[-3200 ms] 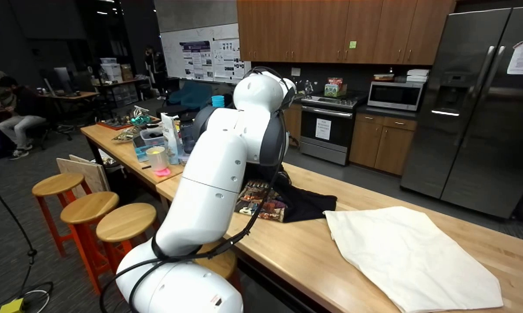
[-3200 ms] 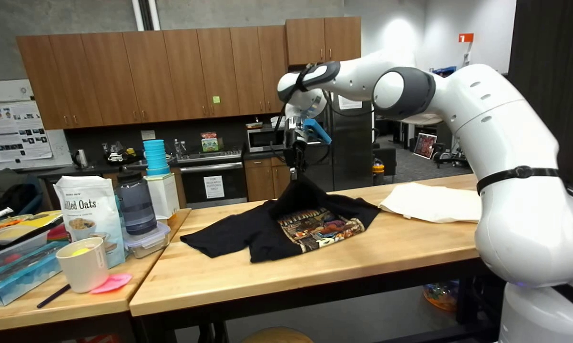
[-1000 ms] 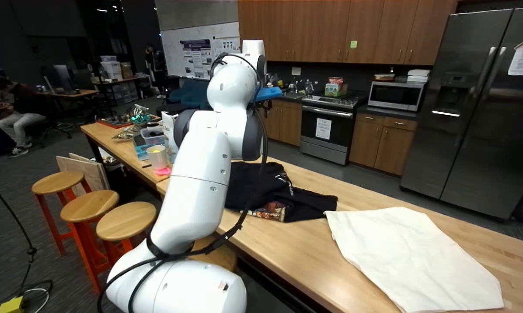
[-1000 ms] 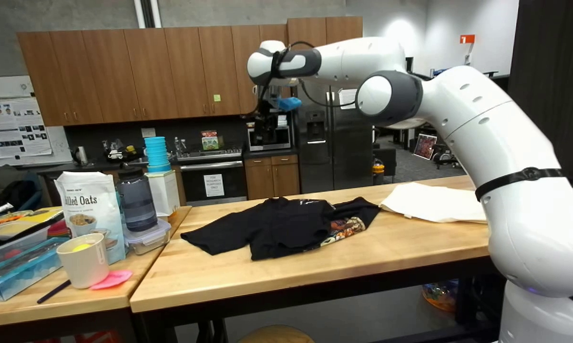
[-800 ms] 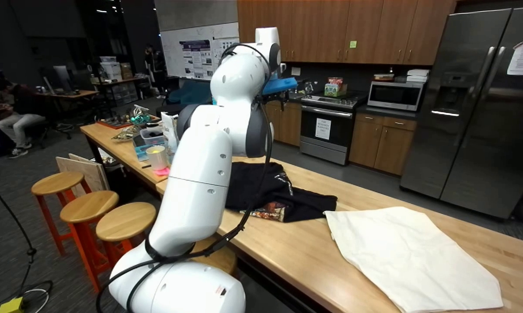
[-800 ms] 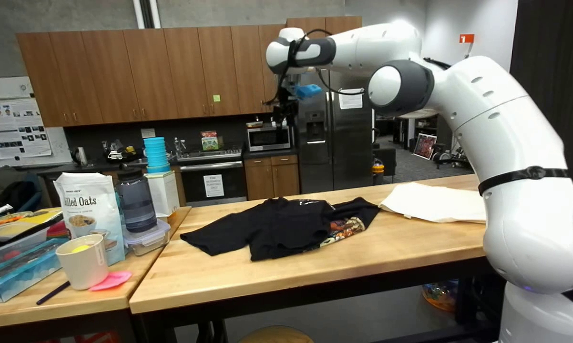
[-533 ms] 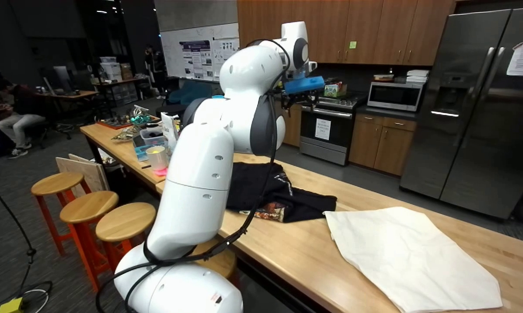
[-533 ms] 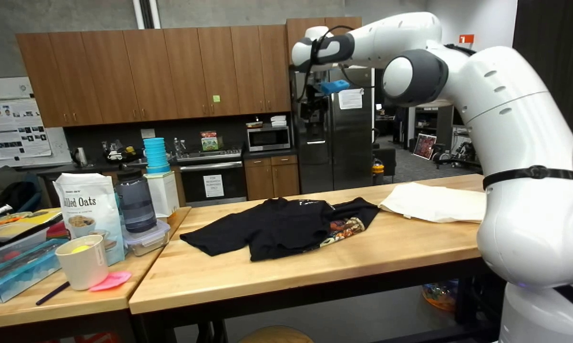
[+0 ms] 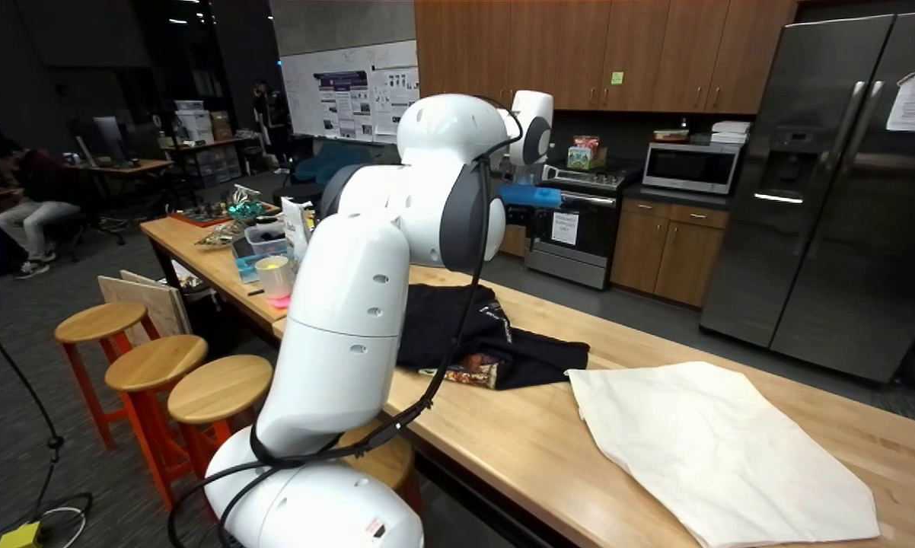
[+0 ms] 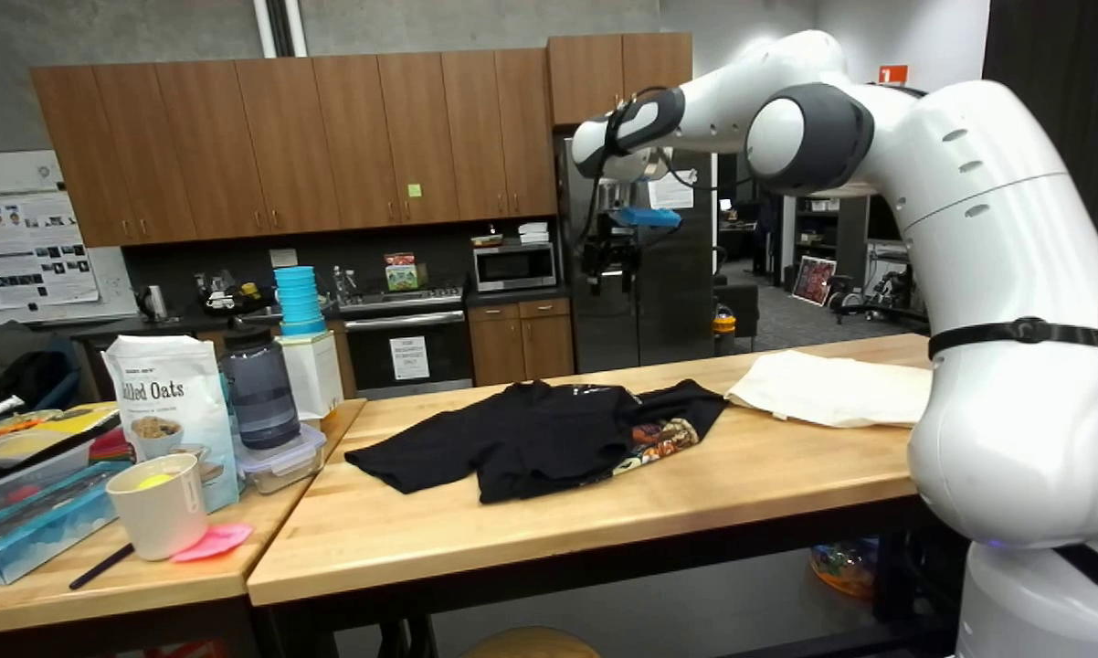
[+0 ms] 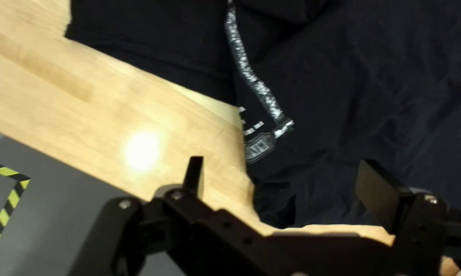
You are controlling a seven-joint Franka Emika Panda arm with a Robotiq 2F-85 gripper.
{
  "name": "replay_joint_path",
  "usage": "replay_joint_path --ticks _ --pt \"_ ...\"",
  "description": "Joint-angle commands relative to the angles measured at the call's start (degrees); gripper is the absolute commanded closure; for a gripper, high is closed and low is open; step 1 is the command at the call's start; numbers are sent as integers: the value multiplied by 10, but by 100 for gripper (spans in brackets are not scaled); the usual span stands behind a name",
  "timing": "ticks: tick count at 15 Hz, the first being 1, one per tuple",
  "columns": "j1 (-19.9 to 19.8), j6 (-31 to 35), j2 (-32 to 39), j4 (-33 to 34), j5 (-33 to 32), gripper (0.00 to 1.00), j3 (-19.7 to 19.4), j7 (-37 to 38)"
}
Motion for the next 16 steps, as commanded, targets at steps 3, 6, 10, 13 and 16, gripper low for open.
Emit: replay_joint_path --ticks 3,6,10,13,16 --pt "36 -14 -2 -40 49 0 40 -28" --pt "64 -21 14 -36 53 0 53 -40" --pt "100 -19 43 -21 39 0 66 -63" --pt "123 -23 69 -5 31 0 74 -79" --pt "151 -18 97 10 5 0 77 -93"
